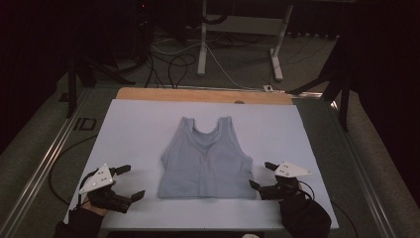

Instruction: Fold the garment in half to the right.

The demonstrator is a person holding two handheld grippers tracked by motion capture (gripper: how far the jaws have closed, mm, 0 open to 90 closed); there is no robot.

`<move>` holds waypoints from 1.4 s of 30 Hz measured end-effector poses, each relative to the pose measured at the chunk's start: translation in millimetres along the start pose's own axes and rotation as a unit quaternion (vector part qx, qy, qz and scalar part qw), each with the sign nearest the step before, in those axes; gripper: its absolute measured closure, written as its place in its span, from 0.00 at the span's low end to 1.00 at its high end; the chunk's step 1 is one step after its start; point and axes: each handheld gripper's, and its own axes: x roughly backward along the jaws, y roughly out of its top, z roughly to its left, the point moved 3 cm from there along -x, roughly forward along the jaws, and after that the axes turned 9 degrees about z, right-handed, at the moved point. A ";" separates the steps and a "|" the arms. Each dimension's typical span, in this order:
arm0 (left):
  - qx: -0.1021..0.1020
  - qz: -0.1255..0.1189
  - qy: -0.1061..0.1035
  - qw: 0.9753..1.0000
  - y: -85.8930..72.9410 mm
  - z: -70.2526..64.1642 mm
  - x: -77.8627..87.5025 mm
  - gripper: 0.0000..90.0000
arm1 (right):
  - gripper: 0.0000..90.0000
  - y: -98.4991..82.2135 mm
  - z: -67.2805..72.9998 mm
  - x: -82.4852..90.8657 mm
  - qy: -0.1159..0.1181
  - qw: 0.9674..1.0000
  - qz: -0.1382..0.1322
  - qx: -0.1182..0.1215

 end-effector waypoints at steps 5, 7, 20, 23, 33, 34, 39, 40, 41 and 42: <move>-0.003 0.001 0.001 1.000 -0.1 0.1 -1.0 0.00 | 0.10 -0.3 -0.5 -1.5 -0.001 1.000 0.005 0.006; -0.007 0.003 -0.005 1.000 -0.2 0.0 -1.4 0.00 | 0.10 -0.3 0.1 -2.2 0.003 1.000 0.008 0.005; -0.017 -0.004 -0.005 1.000 2.0 -2.5 1.3 0.00 | 0.10 2.9 1.4 -0.4 0.032 0.999 -0.002 -0.006; -0.018 -0.002 -0.008 1.000 2.6 -3.8 1.2 0.00 | 0.10 2.1 3.3 -2.1 0.019 1.000 0.005 0.007; -0.020 -0.005 -0.012 1.000 7.5 -8.0 1.8 0.00 | 0.10 3.1 4.4 -4.4 0.028 1.000 0.012 0.009; -0.022 -0.005 -0.013 1.000 8.1 -8.8 1.4 0.00 | 0.10 3.7 5.0 -4.6 0.028 1.000 0.010 0.010; -0.027 -0.003 -0.018 0.999 10.2 -11.3 1.5 0.00 | 0.10 4.6 5.5 -6.4 0.029 0.999 0.010 0.010; -0.027 -0.003 -0.018 0.999 11.0 -11.7 1.6 0.00 | 0.10 5.0 5.7 -6.1 0.030 0.999 0.008 0.010; -0.027 -0.004 -0.018 0.999 11.9 -12.0 1.9 0.00 | 0.10 5.6 5.8 -5.7 0.030 0.999 0.006 0.008; -0.026 -0.005 -0.020 0.999 13.0 -12.5 2.2 0.00 | 0.10 6.4 5.7 -5.2 0.030 1.000 0.003 0.006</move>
